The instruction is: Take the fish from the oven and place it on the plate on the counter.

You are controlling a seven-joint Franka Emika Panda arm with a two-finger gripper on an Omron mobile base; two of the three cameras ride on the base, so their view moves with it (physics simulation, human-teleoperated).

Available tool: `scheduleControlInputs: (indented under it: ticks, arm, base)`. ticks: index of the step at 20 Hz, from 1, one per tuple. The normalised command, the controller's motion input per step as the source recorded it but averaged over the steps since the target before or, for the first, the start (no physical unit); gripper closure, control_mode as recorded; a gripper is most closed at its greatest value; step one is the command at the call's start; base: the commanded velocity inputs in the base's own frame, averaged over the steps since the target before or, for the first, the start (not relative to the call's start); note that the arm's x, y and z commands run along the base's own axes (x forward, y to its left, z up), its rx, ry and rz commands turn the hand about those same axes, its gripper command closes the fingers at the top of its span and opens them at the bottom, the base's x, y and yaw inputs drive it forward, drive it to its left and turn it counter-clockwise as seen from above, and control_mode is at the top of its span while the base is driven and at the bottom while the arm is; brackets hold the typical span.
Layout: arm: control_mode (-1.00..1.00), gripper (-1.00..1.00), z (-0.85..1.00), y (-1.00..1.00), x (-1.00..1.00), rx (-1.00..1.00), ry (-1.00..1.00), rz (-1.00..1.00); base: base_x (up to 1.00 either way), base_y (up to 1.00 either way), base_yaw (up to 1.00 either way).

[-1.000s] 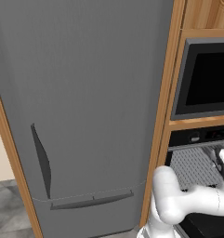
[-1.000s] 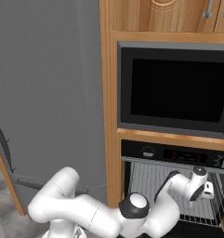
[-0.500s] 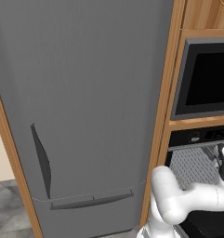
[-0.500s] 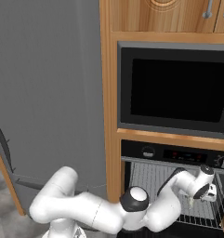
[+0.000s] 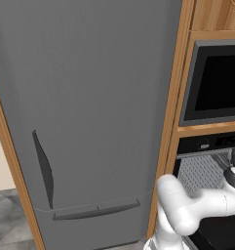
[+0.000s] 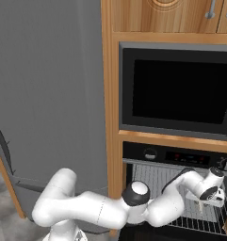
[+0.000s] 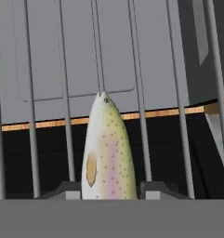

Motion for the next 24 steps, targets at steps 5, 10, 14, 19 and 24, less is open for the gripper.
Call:
scheduleControlInputs:
  ticks: [5,10,14,19,24]
  arm:
    - [-1.00,1.00,-0.37,0.00,-0.20,0.04,0.11,0.00]
    - [-1.00,1.00,-0.03,0.00,-0.49,0.06,0.02,0.00]
    - [-1.00,1.00,0.26,0.09,-0.68,0.06,-0.12,0.01]
    - [-1.00,1.00,0.65,0.41,-0.77,0.00,-0.17,0.00]
    - [-1.00,1.00,0.86,0.54,-0.75,0.00,-0.18,0.00]
  base:
    - [0.00,0.00,0.00]
    - [0.00,0.00,0.00]
    - [0.00,0.00,0.00]
    - [0.00,0.00,0.00]
    - [0.00,0.00,0.00]
